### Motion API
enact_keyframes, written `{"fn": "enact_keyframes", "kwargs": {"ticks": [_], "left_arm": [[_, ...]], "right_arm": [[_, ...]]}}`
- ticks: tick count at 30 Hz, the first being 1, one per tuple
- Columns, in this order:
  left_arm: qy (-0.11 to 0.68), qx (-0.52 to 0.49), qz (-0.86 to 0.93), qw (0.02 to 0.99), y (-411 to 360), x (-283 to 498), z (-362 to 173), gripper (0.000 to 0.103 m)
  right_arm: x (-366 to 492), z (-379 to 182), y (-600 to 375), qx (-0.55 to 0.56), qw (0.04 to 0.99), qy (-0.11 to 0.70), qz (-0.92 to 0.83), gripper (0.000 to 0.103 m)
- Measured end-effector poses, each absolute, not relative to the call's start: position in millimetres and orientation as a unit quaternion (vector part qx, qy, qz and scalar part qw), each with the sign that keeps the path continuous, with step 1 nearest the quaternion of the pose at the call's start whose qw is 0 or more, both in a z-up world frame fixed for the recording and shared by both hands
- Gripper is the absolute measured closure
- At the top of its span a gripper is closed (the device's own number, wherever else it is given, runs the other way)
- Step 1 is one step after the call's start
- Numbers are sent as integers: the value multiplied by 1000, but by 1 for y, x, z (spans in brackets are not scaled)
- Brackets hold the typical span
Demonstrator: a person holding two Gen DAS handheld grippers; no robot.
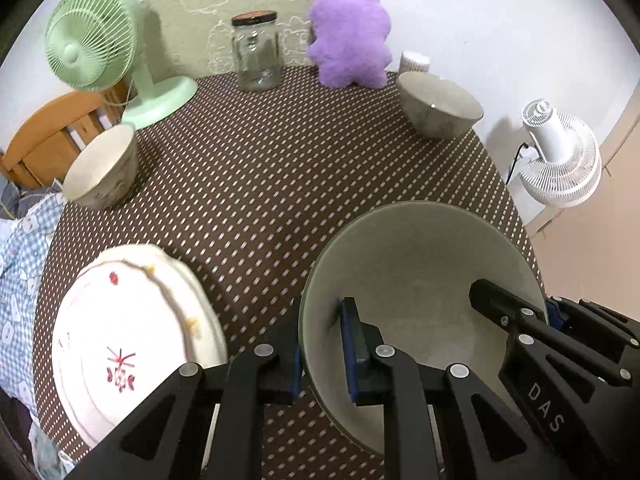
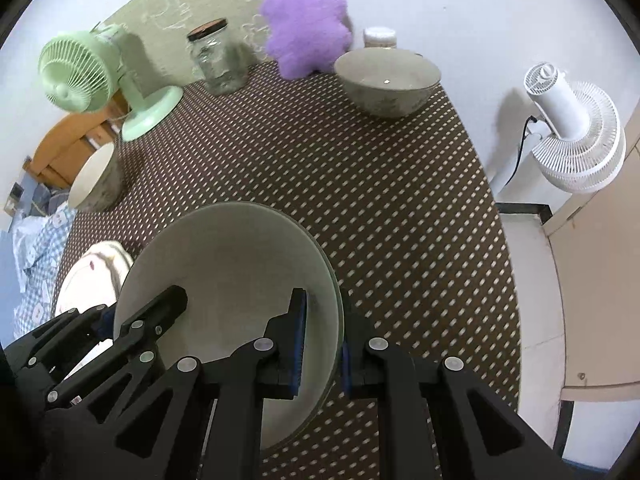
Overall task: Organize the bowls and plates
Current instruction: 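Lift the held bowl with both grippers and carry it toward the other bowl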
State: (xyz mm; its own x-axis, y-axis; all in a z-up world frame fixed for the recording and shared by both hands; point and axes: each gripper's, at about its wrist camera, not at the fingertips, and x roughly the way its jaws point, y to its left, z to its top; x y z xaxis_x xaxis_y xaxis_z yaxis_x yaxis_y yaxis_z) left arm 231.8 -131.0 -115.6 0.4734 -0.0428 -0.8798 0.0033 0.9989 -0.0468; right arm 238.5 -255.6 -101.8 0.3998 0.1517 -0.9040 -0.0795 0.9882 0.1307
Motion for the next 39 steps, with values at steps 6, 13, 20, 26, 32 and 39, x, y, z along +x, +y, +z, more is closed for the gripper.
{"fn": "enact_keyframes", "kwargs": {"ticks": [6, 13, 20, 26, 32, 39], "left_arm": [[520, -10, -19, 854, -120, 217, -128, 90], [531, -2, -25, 847, -117, 202, -143, 90], [536, 7, -41, 843, -117, 191, -151, 90], [536, 7, -51, 843, -115, 191, -151, 81], [550, 10, -65, 833, -118, 189, -148, 65], [533, -3, -58, 844, -102, 193, -122, 37]], "right_arm": [[222, -113, -241, 31, 833, 549, 67, 86], [206, -133, -234, 40, 824, 562, 60, 86], [190, -140, -232, 43, 821, 568, 48, 86], [185, -139, -231, 51, 821, 567, 39, 86], [186, -138, -227, 46, 817, 574, 32, 85], [183, -119, -235, 55, 816, 575, 13, 65]]}}
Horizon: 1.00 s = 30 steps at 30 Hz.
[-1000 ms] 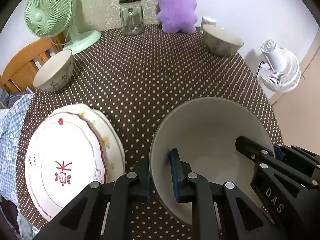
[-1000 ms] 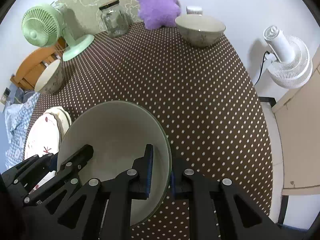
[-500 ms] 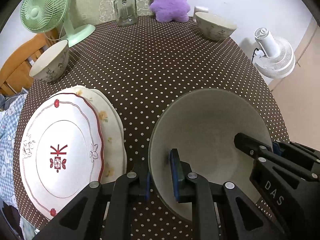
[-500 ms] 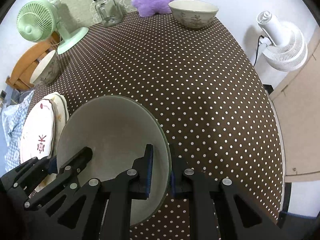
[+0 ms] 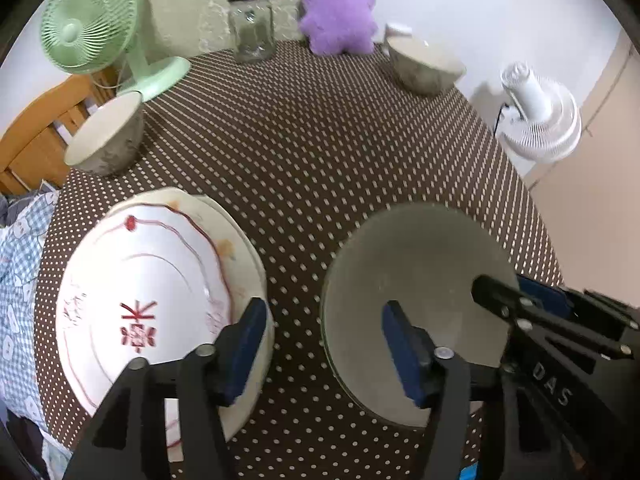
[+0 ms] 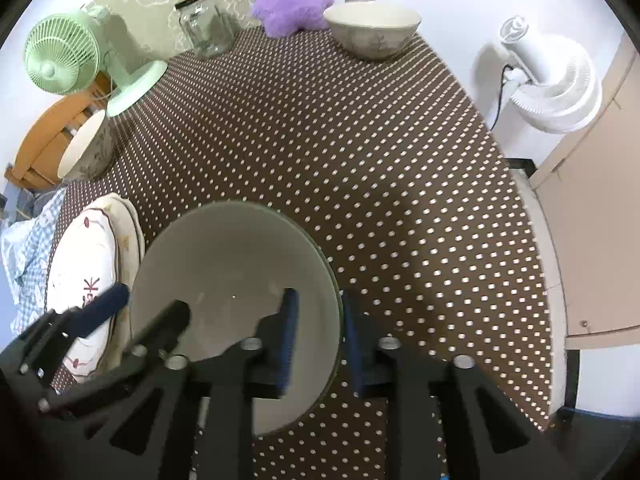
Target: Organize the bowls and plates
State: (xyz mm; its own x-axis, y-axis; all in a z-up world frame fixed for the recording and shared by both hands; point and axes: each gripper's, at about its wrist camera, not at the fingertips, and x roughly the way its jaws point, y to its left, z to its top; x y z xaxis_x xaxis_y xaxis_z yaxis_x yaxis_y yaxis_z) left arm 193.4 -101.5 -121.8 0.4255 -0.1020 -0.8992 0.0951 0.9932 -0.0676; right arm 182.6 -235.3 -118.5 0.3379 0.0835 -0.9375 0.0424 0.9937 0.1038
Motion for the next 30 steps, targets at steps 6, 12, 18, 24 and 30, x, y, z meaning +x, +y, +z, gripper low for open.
{"fn": "enact_keyframes", "kwargs": {"ticks": [6, 12, 18, 24, 30], "left_arm": [[514, -16, -62, 856, -91, 195, -95, 33], [493, -12, -75, 867, -91, 192, -70, 27], [477, -4, -81, 875, -101, 191, -49, 25], [474, -2, -69, 878, -112, 203, -39, 25], [462, 6, -45, 886, -131, 218, -31, 25]], "right_arm": [[176, -88, -244, 74, 829, 554, -10, 42], [169, -57, -245, 75, 844, 530, -23, 40], [165, -32, -251, 74, 855, 512, -36, 40], [174, -14, -262, 62, 870, 489, -32, 40], [197, -6, -278, 52, 875, 481, -13, 40]]}}
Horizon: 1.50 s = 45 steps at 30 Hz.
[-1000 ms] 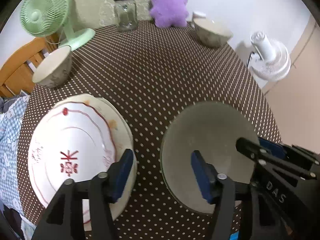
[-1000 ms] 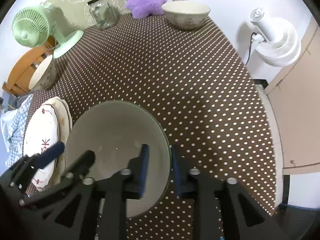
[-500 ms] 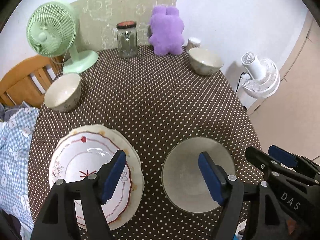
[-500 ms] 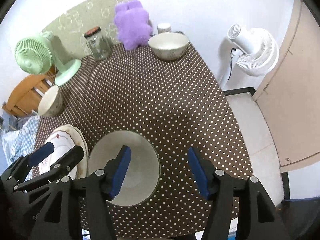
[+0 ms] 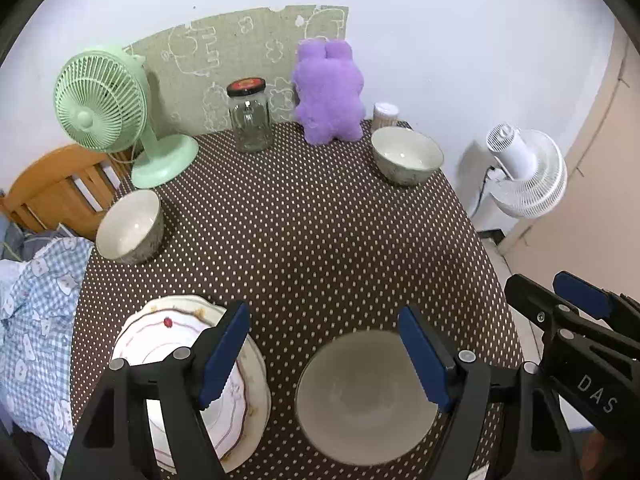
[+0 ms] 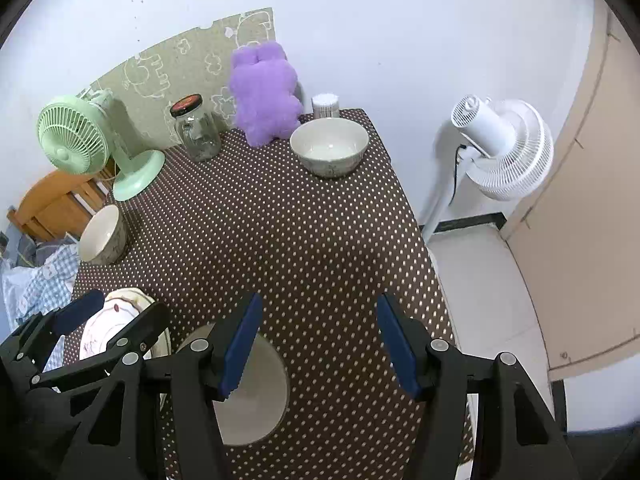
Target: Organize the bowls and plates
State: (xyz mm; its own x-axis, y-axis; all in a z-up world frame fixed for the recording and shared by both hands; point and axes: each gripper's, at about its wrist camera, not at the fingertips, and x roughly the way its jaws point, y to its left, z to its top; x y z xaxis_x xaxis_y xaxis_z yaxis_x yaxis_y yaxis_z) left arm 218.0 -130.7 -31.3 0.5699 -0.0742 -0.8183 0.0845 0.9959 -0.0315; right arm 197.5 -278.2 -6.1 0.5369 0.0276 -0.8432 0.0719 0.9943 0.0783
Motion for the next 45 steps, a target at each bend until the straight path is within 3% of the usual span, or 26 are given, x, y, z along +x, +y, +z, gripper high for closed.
{"fn": "enact_keyframes", "kwargs": {"ticks": [28, 35, 45], "left_arm": [[437, -14, 43, 898, -220, 344, -13, 24], [438, 4, 30, 899, -241, 377, -22, 16], [448, -10, 33, 893, -248, 422, -42, 16]], "right_arm": [[356, -4, -374, 38, 888, 456, 47, 40], [391, -5, -386, 42, 892, 447, 60, 40], [435, -27, -385, 37, 889, 452, 68, 40]]}}
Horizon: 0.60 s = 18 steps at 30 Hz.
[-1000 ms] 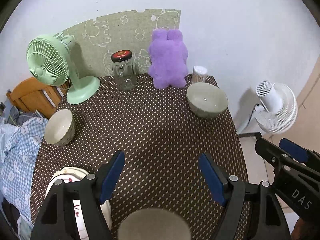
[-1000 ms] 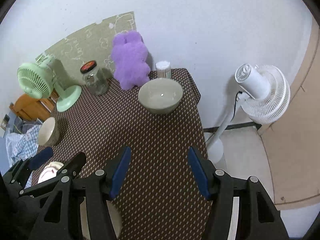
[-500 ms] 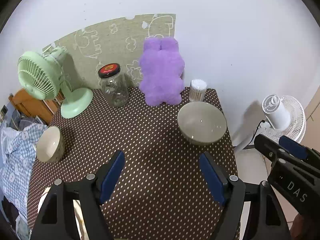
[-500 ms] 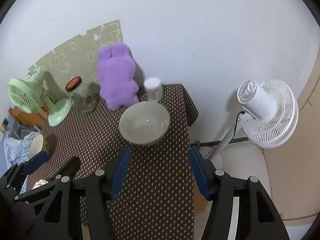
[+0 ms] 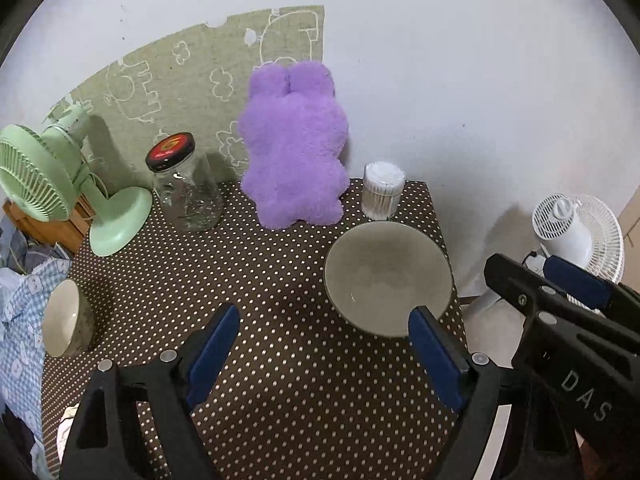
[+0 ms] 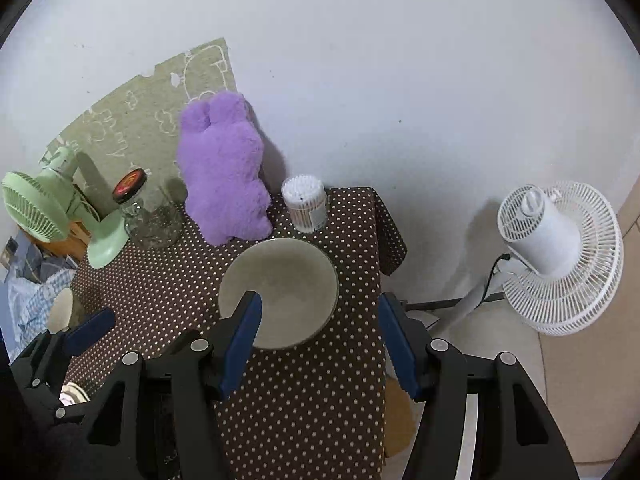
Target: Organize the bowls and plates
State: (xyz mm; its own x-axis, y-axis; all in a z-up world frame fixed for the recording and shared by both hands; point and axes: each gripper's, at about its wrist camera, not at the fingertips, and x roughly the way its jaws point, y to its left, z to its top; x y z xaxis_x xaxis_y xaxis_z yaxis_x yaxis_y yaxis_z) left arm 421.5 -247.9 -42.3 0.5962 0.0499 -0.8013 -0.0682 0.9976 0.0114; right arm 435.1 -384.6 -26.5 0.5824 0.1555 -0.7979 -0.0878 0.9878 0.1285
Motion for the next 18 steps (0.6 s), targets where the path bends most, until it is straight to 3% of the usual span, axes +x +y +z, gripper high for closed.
{"fn": "enact_keyframes", "kwargs": {"ticks": [15, 18], "left_arm": [[467, -12, 46, 883, -243, 468, -95, 17], [472, -11, 49, 880, -243, 474, -106, 25]], "right_arm": [[485, -84, -376, 23, 879, 471, 63, 40], [493, -98, -375, 25, 875, 480, 61, 40]]}}
